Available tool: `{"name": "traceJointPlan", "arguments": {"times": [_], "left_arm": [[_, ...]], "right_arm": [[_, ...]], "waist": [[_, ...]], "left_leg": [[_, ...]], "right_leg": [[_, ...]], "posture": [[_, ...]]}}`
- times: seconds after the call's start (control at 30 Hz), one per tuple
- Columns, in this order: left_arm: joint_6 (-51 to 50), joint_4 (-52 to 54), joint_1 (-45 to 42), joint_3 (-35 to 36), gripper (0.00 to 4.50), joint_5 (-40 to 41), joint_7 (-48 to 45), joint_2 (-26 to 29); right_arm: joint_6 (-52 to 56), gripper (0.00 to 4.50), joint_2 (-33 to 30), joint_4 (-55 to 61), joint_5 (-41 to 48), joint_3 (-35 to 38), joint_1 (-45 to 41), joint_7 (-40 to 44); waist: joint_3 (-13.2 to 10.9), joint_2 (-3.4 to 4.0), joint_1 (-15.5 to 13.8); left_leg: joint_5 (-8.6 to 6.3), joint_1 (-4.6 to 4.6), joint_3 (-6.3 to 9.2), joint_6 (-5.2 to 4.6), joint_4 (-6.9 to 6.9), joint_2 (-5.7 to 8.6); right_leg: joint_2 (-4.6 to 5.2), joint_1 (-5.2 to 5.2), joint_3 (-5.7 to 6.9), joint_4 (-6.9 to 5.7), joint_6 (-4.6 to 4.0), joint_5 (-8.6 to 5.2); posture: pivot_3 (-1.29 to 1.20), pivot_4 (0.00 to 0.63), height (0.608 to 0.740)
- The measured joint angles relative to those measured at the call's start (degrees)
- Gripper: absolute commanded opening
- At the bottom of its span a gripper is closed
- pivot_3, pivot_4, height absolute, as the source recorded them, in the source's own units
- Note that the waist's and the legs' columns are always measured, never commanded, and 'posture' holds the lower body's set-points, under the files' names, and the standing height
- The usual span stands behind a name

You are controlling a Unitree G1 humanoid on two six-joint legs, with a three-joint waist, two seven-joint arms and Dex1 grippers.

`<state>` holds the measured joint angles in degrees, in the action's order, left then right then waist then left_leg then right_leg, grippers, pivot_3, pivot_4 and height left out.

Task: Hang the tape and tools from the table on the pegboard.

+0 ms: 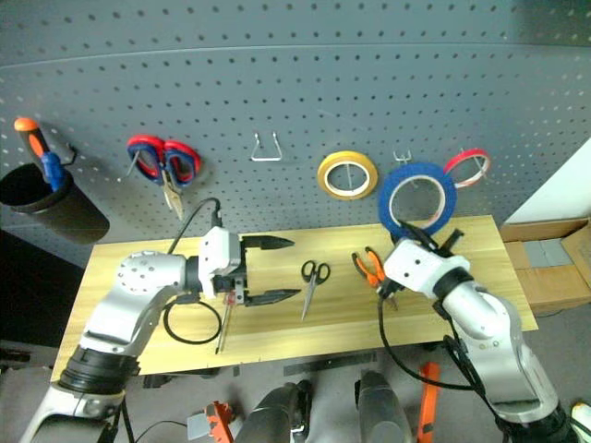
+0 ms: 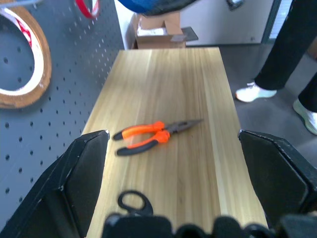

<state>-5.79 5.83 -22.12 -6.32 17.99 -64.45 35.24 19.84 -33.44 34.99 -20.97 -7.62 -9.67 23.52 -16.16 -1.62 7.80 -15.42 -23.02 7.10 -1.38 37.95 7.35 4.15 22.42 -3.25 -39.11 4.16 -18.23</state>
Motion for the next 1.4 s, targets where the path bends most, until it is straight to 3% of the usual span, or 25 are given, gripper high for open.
{"name": "traceJointPlan", "arguments": {"times": [0.43, 0.67, 0.83, 0.97, 1.1, 1.23, 1.4], "left_arm": [[0.0, 0.6, -2.3, 0.6, 4.50, 0.0, 2.7, -1.7], [0.0, 0.5, -2.2, 1.2, 4.50, -0.1, 3.8, -1.7], [1.0, -1.2, -1.8, 2.6, 4.50, -0.7, 4.9, -0.4], [1.2, -3.1, -1.1, 4.8, 4.50, -0.8, 5.2, 1.4], [1.9, -3.8, 0.3, 5.8, 4.50, -1.6, 5.0, 3.6], [2.9, -5.5, 2.3, 5.9, 4.50, -3.0, 3.6, 6.3], [4.8, -7.6, 2.6, 5.9, 4.50, -4.7, 2.2, 8.2]], "right_arm": [[-9.8, 0.58, 5.3, -21.1, 3.6, 0.2, -8.1, -1.6], [-12.5, 2.87, 7.1, -23.8, 5.4, 0.3, -8.3, -2.2], [-8.3, 4.46, 7.0, -17.8, 7.2, -0.8, -0.5, 1.9], [5.2, 4.46, 11.1, -10.5, 9.8, -3.5, 3.8, 4.8], [19.0, 4.46, 19.6, -10.4, 11.5, -4.3, -1.6, 2.3], [28.0, 4.46, 27.9, -17.3, 13.0, -3.2, -8.7, -3.2], [29.3, 4.46, 27.5, -30.3, 12.5, -3.9, -15.5, -6.1]], "waist": [[0.0, 0.01, 0.5], [0.0, 0.03, 0.5], [0.1, 0.07, 0.4], [0.1, 0.09, 0.7], [0.2, 0.01, 0.7], [0.3, -0.01, 0.5], [0.3, -0.05, 0.2]], "left_leg": [[0.00, 0.00, 0.02, 0.01, -0.03, -0.04], [0.01, 0.00, 0.02, 0.01, 0.00, -0.04], [0.00, -0.01, 0.03, 0.02, -0.02, -0.05], [0.04, -0.01, -0.08, 0.09, 0.08, -0.05], [0.22, 0.00, -0.14, 0.35, 0.12, -0.14], [0.38, 0.02, -0.15, 0.62, 0.08, -0.60], [0.41, 0.02, -0.22, 0.67, 0.08, -0.78]], "right_leg": [[0.11, 0.02, 0.61, -0.02, -0.04, 0.03], [0.11, 0.05, 0.65, -0.06, -0.04, 0.03], [0.12, 0.13, 0.69, -0.18, -0.04, 0.03], [0.16, 0.35, 0.67, -0.55, -0.09, 0.06], [0.17, 0.72, 0.72, -0.90, -0.46, 0.31], [-0.10, 0.87, 0.88, -0.90, -0.81, 0.59], [-0.19, 0.96, 1.02, -0.89, -0.90, 0.66]], "posture": [[-0.24, 0.227, 0.740], [-0.23, 0.226, 0.740], [-0.23, 0.234, 0.740], [-0.23, 0.238, 0.740], [-0.23, 0.240, 0.740], [-0.21, 0.238, 0.740], [-0.19, 0.237, 0.740]]}}
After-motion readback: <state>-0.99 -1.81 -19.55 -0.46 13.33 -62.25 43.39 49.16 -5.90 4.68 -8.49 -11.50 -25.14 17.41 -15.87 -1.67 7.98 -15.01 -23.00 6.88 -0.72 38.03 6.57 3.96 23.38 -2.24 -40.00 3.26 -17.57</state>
